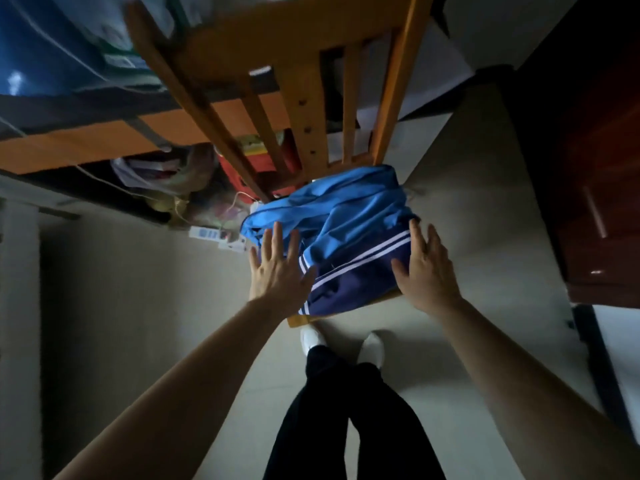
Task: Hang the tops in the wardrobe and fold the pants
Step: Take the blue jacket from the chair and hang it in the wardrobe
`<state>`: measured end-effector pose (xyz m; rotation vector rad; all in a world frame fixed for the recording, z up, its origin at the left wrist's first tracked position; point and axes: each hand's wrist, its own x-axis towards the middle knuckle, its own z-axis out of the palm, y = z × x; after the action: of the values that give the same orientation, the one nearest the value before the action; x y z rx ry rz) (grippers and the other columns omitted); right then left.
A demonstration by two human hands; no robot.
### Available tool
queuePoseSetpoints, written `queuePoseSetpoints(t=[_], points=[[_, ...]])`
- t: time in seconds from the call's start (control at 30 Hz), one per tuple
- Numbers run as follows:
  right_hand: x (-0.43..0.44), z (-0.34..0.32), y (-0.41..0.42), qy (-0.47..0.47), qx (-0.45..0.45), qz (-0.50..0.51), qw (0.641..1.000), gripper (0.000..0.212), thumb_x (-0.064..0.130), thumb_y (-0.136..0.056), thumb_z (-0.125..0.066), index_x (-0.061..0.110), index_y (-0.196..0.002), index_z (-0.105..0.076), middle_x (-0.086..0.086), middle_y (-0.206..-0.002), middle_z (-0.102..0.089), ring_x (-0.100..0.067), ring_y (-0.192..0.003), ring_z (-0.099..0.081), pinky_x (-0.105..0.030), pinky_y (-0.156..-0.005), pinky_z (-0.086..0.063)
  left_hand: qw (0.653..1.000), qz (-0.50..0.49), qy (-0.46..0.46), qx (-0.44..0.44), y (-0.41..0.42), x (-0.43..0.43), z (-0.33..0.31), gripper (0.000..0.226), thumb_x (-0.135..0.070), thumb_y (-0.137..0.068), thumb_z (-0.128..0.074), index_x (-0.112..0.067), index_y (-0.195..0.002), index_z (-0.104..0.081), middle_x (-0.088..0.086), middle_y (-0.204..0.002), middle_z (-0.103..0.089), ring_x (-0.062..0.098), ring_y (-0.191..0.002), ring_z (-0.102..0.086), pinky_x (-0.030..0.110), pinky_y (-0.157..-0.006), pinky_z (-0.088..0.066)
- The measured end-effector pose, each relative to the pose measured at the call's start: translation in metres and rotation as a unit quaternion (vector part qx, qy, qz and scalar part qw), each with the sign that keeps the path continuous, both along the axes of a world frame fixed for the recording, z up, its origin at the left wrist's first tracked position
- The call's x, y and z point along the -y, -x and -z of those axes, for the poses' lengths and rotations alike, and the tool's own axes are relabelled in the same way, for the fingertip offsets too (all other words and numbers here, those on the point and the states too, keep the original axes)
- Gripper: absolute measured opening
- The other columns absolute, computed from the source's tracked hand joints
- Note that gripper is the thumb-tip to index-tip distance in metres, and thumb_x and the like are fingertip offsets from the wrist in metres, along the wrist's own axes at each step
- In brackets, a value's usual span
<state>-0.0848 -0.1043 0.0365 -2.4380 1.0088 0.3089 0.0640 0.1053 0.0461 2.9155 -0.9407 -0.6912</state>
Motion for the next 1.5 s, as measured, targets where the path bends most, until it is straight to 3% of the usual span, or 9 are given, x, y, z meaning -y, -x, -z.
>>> queuePoseSetpoints(t=[0.33, 0.53, 0.73, 0.87, 1.03, 1.13, 1.27, 1.37, 1.5], points=[[0.028, 0.178, -0.021, -0.141, -0.050, 0.236, 0.960, 0.076, 0.050, -0.095, -0.053, 0.029, -0.157, -0.013, -0.016, -0.162, -0.013, -0.038, -0.145, -0.024, -0.050, -0.115, -0.031, 0.990, 0.096, -0.075, -0.072, -0.033, 0.113, 0.199, 0.122, -0.055, -0.074, -0.072, -0.025, -0.153, 0.017, 0.016, -0.162, 0.001, 0.037, -0.149, 0.004, 0.068, -0.111, 0.005], [0.040, 0.206, -0.058, -0.168, 0.028, 0.451, 0.876, 0.087, 0.034, -0.086, -0.065, 0.011, -0.155, -0.015, -0.020, -0.148, -0.040, -0.040, -0.130, -0.047, -0.044, -0.107, -0.043, 0.988, 0.131, -0.031, -0.072, -0.033, 0.083, 0.218, 0.070, -0.036, -0.083, -0.064, -0.025, -0.145, -0.035, 0.013, -0.124, -0.052, 0.039, -0.107, -0.058, 0.047, -0.083, -0.049], [-0.029, 0.193, -0.083, -0.330, 0.013, 0.228, 0.916, 0.031, 0.013, -0.083, -0.059, 0.018, -0.114, -0.059, -0.009, -0.096, -0.065, -0.030, -0.095, -0.063, -0.037, -0.082, -0.047, 0.989, 0.029, -0.127, -0.073, -0.051, -0.024, 0.194, 0.064, -0.039, -0.081, -0.065, -0.027, -0.140, -0.044, 0.016, -0.127, -0.052, 0.043, -0.104, -0.058, 0.047, -0.076, -0.048], [-0.045, 0.187, -0.074, -0.481, -0.066, 0.153, 0.861, 0.051, 0.006, -0.077, -0.060, 0.020, -0.127, -0.058, -0.008, -0.067, -0.059, -0.022, -0.062, -0.056, -0.030, -0.056, -0.046, 0.980, -0.013, -0.183, -0.070, -0.061, -0.052, 0.187, 0.064, -0.033, -0.078, -0.069, -0.022, -0.136, -0.044, 0.021, -0.123, -0.046, 0.045, -0.109, -0.051, 0.051, -0.087, -0.045], [-0.013, 0.196, -0.065, -0.224, -0.037, 0.174, 0.958, 0.033, 0.026, -0.089, -0.057, 0.022, -0.119, -0.069, -0.007, -0.119, -0.069, -0.026, -0.113, -0.062, -0.029, -0.093, -0.046, 0.996, -0.043, -0.051, -0.058, -0.056, -0.001, 0.192, 0.074, -0.033, -0.071, -0.071, -0.011, -0.135, -0.040, 0.018, -0.136, -0.038, 0.037, -0.126, -0.036, 0.049, -0.104, -0.032], [0.026, 0.200, -0.055, -0.098, 0.016, 0.262, 0.960, 0.036, 0.026, -0.091, -0.056, 0.018, -0.125, -0.060, -0.011, -0.132, -0.056, -0.027, -0.120, -0.056, -0.033, -0.100, -0.044, 0.997, -0.001, 0.055, -0.060, -0.048, 0.059, 0.199, 0.089, -0.043, -0.074, -0.066, -0.017, -0.150, -0.026, 0.009, -0.150, -0.033, 0.032, -0.136, -0.030, 0.047, -0.111, -0.023], [0.080, 0.206, -0.047, 0.049, 0.021, 0.273, 0.960, 0.045, 0.023, -0.093, -0.052, 0.017, -0.137, -0.046, -0.012, -0.145, -0.040, -0.029, -0.129, -0.044, -0.037, -0.102, -0.038, 0.991, 0.053, -0.023, -0.120, -0.039, 0.112, 0.204, 0.091, -0.033, -0.080, -0.065, -0.023, -0.155, -0.012, 0.016, -0.137, -0.051, 0.034, -0.127, -0.047, 0.047, -0.107, -0.030], [0.113, 0.219, -0.054, 0.045, -0.034, 0.327, 0.943, 0.060, 0.036, -0.097, -0.049, 0.020, -0.151, -0.028, -0.013, -0.154, -0.029, -0.031, -0.137, -0.035, -0.039, -0.105, -0.035, 0.992, 0.103, -0.020, -0.075, -0.038, 0.102, 0.202, 0.046, -0.019, -0.077, -0.059, -0.022, -0.123, -0.056, 0.015, -0.114, -0.065, 0.038, -0.107, -0.059, 0.042, -0.090, -0.045], [0.135, 0.228, -0.063, -0.149, -0.086, 0.498, 0.850, 0.092, 0.074, -0.083, -0.045, 0.018, -0.154, -0.026, -0.011, -0.156, -0.031, -0.031, -0.140, -0.036, -0.045, -0.112, -0.031, 0.988, 0.146, -0.040, -0.031, -0.035, 0.037, 0.211, 0.028, -0.015, -0.075, -0.060, -0.013, -0.103, -0.065, 0.017, -0.105, -0.065, 0.039, -0.105, -0.056, 0.042, -0.087, -0.044]])
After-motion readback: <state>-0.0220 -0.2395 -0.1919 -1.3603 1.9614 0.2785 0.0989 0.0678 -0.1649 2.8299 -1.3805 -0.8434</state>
